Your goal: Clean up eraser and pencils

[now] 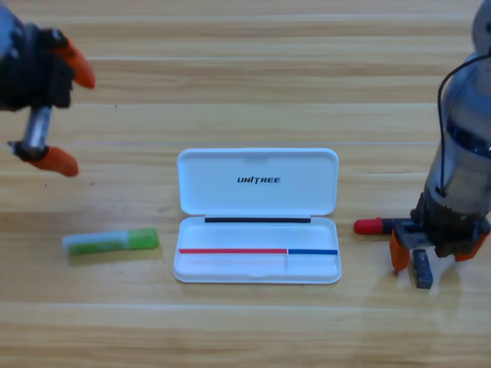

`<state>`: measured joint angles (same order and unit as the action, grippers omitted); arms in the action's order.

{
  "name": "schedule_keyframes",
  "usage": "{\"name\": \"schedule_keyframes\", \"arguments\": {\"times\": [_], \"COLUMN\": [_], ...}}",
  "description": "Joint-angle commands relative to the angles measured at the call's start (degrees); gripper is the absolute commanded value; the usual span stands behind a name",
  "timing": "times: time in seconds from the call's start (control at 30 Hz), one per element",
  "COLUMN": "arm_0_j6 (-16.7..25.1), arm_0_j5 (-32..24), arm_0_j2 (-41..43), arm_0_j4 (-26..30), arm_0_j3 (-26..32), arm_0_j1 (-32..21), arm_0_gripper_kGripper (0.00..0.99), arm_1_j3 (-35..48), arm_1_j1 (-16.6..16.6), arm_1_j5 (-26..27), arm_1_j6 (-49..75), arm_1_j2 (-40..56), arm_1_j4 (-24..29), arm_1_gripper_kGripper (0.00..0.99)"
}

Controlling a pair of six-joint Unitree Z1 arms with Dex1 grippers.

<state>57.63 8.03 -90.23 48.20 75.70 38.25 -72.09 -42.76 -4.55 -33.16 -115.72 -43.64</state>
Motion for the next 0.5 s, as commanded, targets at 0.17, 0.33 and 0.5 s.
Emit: {"name": "schedule_keyframes", "arguments": {"times": [0.17, 0.33, 0.5], "arm_0_j6": [3.19, 2.93, 1.0], "arm_0_j5": [-3.37, -3.54, -3.54], "arm_0_j2": [-8.38, -11.02, -14.27], "arm_0_j4": [-8.91, -13.66, -13.66], "arm_0_j3": [-8.11, -12.42, -12.24], "arm_0_j1": [-5.91, -5.91, -5.91], "arm_0_gripper_kGripper": [0.986, 0.986, 0.985], "arm_1_j3": [0.11, 0.72, -0.51], "arm_1_j1": [2.68, 2.68, 2.68], "arm_1_j5": [3.75, 5.95, 5.95], "arm_1_j6": [0.29, 0.38, 4.59], "arm_1_j2": [-5.22, -4.78, -2.84], "arm_1_j4": [1.89, 1.89, -0.57], "arm_1_gripper_kGripper": [0.425, 0.06, 0.0]}}
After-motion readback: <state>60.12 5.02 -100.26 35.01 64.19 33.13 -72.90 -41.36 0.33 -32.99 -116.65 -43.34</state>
